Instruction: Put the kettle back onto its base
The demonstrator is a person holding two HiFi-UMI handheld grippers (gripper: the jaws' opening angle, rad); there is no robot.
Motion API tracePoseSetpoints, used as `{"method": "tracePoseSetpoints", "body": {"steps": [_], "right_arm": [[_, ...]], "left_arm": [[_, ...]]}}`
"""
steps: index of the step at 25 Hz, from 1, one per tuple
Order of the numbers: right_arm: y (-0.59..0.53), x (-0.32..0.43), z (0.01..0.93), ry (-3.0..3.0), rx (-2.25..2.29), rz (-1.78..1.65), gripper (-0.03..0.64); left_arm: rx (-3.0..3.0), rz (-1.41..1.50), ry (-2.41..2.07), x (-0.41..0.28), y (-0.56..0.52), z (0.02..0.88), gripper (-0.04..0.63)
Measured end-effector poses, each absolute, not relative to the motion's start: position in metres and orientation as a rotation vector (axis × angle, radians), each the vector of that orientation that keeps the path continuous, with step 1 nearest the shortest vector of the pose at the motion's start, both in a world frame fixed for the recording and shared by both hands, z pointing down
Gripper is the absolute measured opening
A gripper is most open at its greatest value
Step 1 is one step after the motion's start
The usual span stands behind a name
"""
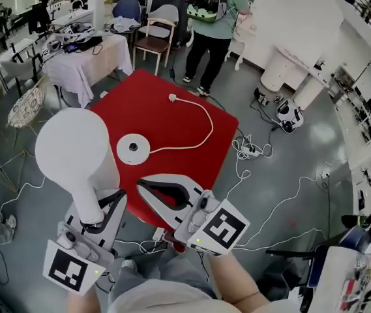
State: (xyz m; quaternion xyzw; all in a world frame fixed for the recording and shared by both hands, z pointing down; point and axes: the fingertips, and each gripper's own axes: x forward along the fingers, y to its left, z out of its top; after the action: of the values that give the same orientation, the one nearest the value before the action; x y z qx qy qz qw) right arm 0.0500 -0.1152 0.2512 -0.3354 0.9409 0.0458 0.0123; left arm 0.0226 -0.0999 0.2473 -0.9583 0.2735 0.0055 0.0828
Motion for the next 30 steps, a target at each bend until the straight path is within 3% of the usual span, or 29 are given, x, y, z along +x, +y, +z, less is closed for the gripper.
{"method": "tracePoseSetpoints", "body": {"steps": [14,30], "right_arm": [[-0.167,0.115,0.281,3.022,-0.796,0.074,0.008],[-0.219,0.153,0.351,3.046,-0.737,-0.004,0.008]], "left_arm": [[-2.784,0.039,1.036,0.085,-0.17,0.279,0.006],[-2.837,0.011,1.025,0.138,-0.262,0.39,0.006]]}}
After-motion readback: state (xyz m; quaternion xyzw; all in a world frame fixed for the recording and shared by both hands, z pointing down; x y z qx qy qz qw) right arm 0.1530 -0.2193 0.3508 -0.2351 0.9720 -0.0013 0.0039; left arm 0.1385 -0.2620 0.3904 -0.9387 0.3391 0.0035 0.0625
